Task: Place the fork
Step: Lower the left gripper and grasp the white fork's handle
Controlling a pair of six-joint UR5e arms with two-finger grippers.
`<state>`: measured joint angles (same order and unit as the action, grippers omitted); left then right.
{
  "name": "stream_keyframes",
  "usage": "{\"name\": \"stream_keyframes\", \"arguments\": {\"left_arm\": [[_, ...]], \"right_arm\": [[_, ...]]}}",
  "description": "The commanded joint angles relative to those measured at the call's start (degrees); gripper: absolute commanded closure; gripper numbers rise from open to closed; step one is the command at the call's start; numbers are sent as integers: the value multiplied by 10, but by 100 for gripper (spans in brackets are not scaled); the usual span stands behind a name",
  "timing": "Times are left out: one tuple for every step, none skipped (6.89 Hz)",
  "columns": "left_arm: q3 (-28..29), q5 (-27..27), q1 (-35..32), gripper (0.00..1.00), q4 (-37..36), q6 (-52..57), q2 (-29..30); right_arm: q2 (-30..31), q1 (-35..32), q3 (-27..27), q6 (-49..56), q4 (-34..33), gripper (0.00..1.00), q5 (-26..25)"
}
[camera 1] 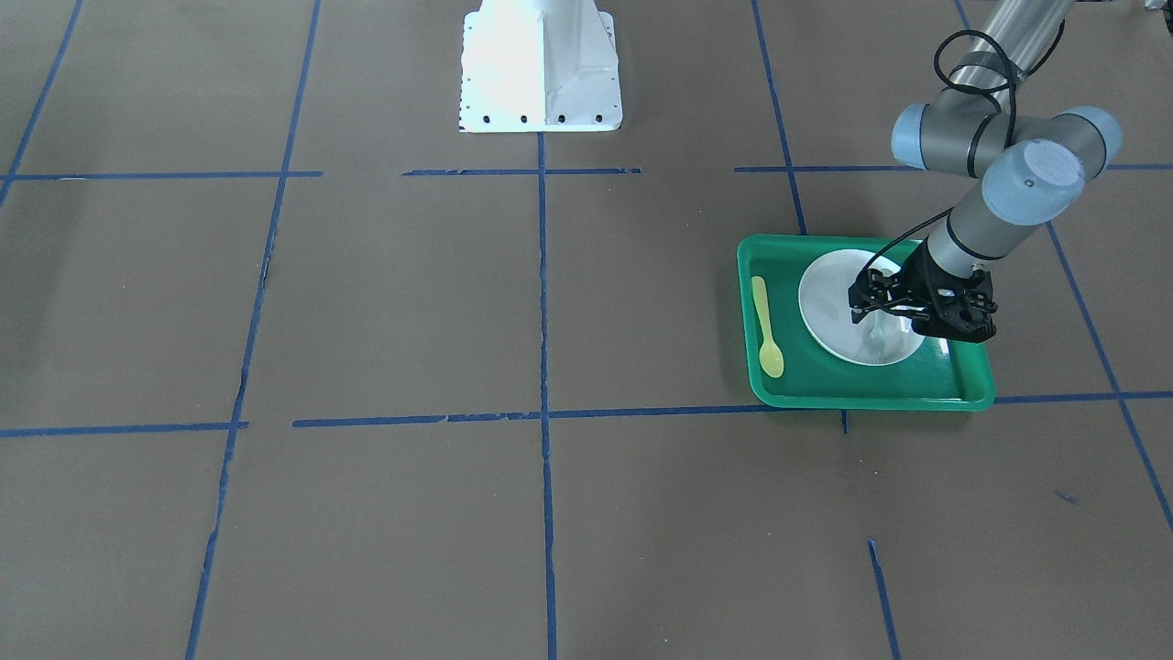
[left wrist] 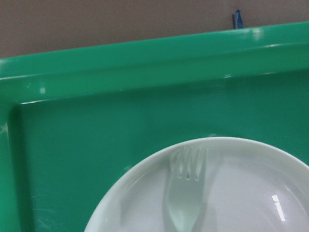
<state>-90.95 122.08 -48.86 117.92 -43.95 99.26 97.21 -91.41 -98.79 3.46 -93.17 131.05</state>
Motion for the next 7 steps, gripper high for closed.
{"name": "stream_keyframes", "arguments": {"left_arm": [[-2,1,15,21,1,-20,1],[-2,1,15,22,1,-19,0],[-1,0,15,25,1,-19,0],[-1,0,15,36,1,-18,-1],[-2,-3,15,58,0,-16,-1],[-5,-4,13,77,-1,-12,-5],[-12,-4,12,91,-1,-11,-7]], "right_arm": [[0,0,-1,0,0,0,0],[0,0,0,1,0,0,0],[0,0,0,0,0,0,0],[0,0,0,1,0,0,0],[0,0,0,1,0,0,0],[0,0,0,0,0,0,0],[0,0,0,0,0,0,0]]}}
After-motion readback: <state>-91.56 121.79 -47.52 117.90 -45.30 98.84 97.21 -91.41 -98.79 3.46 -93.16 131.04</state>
